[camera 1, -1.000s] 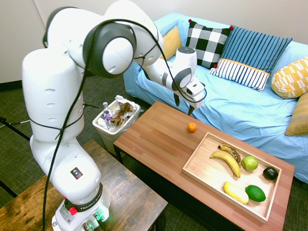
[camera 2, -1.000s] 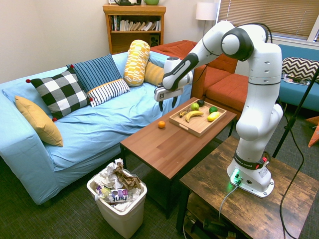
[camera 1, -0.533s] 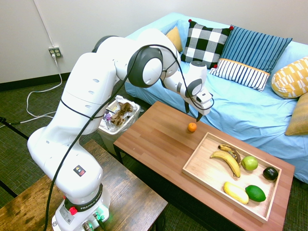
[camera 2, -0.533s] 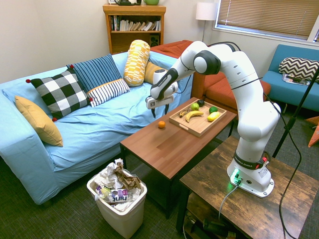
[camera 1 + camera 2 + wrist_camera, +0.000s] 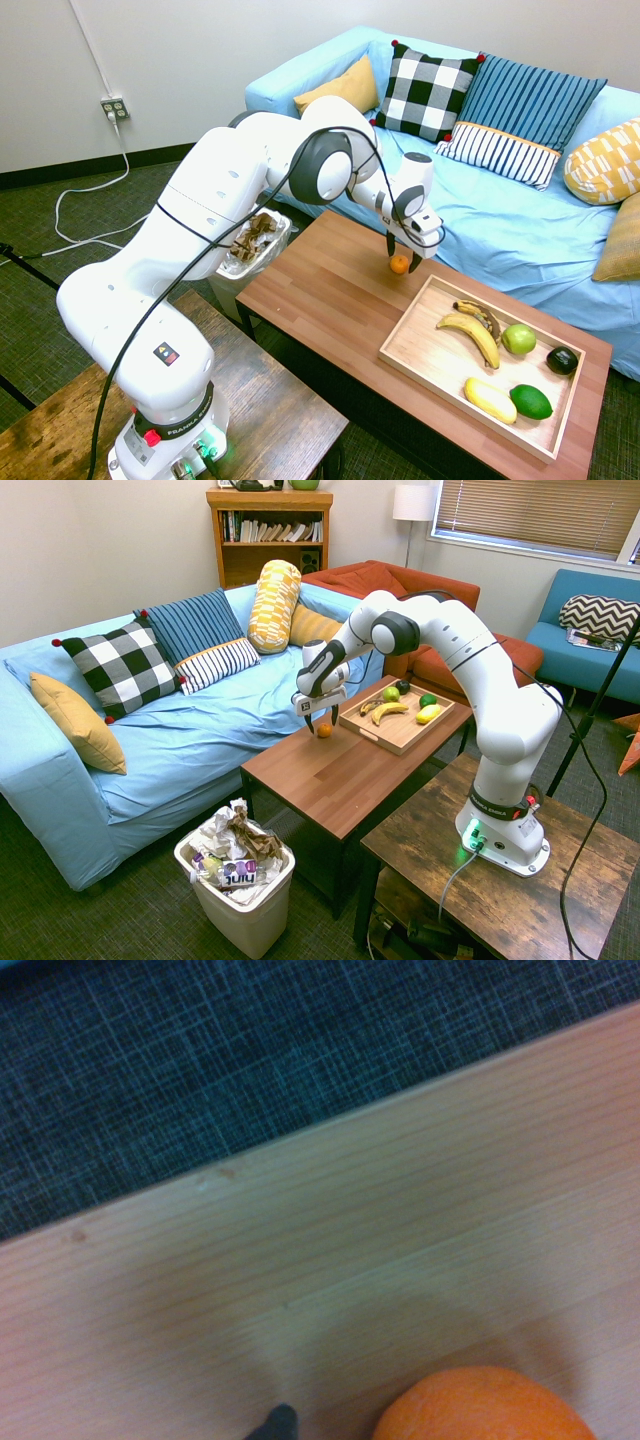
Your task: Put the tangerine in the tray
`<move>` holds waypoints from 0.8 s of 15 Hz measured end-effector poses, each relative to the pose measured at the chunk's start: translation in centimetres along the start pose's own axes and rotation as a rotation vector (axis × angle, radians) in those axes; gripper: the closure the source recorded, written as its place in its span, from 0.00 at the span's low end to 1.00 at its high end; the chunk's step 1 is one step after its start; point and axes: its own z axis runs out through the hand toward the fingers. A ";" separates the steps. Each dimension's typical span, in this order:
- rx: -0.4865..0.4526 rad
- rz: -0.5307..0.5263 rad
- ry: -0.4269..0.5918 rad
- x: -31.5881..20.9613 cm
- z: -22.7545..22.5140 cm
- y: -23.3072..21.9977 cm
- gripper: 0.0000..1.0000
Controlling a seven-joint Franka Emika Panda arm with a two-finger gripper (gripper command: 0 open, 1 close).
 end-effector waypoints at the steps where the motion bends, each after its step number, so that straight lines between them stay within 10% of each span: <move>1: -0.003 0.003 -0.005 0.0 0.1 0.0 1.00; 12: -0.012 0.026 -0.023 0.6 0.4 0.2 1.00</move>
